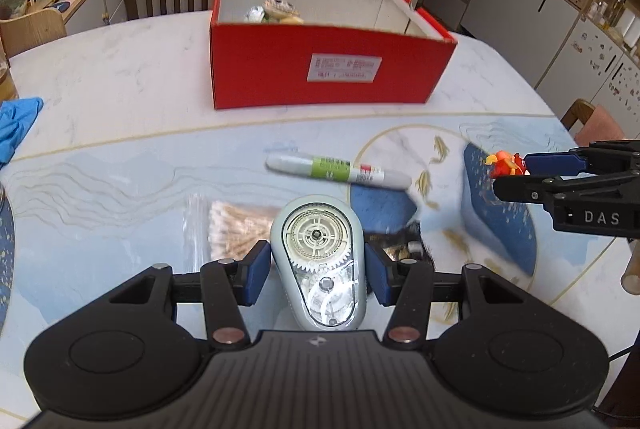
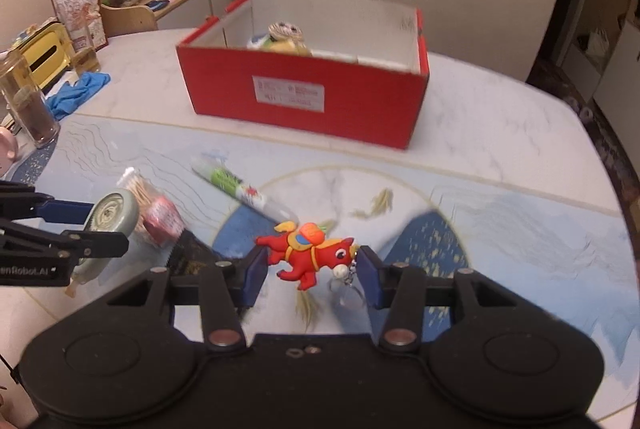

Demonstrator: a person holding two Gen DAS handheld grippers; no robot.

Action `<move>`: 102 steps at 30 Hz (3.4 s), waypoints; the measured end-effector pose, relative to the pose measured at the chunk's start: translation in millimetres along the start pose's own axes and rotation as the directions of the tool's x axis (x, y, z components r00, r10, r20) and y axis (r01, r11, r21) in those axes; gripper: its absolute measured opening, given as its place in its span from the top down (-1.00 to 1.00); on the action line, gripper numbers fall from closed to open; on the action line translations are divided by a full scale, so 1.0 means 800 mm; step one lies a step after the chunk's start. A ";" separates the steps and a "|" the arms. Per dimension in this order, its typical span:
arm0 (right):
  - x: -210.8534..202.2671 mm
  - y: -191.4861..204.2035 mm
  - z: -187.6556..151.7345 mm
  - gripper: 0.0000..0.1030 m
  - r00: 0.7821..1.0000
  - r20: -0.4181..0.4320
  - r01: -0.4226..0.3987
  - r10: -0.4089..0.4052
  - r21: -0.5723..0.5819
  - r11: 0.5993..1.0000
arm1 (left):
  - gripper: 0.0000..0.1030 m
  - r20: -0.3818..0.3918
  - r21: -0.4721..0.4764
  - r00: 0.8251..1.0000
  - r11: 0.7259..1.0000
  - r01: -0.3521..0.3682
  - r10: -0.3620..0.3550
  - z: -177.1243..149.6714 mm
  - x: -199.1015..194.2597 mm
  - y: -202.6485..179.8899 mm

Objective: Organize objects
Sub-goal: 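Carry the keychain and tape dispenser with both tools into the red box, then release the keychain and tape dispenser into the box by opening both tools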

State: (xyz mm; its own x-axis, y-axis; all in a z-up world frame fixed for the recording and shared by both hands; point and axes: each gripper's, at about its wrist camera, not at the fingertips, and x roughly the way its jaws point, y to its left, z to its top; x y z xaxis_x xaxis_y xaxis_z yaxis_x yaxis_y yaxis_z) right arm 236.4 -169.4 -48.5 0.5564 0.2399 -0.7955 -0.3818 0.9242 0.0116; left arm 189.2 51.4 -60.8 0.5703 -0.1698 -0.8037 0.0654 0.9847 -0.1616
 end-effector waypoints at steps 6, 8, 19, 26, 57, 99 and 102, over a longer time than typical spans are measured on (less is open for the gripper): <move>-0.015 -0.003 0.034 0.06 0.999 0.053 0.008 -0.006 -0.046 0.999 | 0.02 0.046 0.028 0.999 1.000 0.005 -0.006 0.039 -0.013 -0.003; -0.018 -0.005 0.047 0.06 0.997 0.071 0.014 -0.010 -0.059 0.998 | 0.02 0.064 0.041 0.998 0.999 0.004 -0.007 0.054 -0.016 -0.004; -0.025 -0.017 0.116 0.06 0.989 0.146 -0.006 0.019 -0.088 0.996 | 0.02 0.114 0.129 0.993 0.991 -0.023 0.008 0.134 -0.021 -0.005; -0.023 -0.020 0.156 0.06 0.981 0.192 0.003 0.020 -0.120 0.993 | 0.02 0.136 0.175 0.991 0.984 -0.042 0.018 0.177 -0.017 -0.007; 0.118 -0.077 0.253 0.06 0.992 0.129 0.014 -0.001 -0.101 0.995 | 0.02 0.091 0.235 0.989 0.962 -0.136 0.117 0.288 0.126 -0.013; 0.200 -0.077 0.212 0.03 0.999 -0.018 0.025 -0.027 -0.144 0.989 | -0.32 -0.079 0.208 0.988 0.972 -0.114 0.133 0.269 0.222 0.003; 0.192 -0.077 0.212 0.03 1.000 -0.005 0.026 -0.027 -0.138 0.990 | -0.32 -0.062 0.208 0.989 0.971 -0.119 0.135 0.267 0.213 0.003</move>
State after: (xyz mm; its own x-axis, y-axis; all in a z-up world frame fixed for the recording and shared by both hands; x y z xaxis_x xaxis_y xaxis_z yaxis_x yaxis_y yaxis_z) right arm 470.6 -139.2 -68.7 0.5625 0.2136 -0.7987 -0.4657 0.8801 -0.0926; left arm 461.2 32.9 -75.9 0.5219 -0.0375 -0.8522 0.1659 0.9844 0.0583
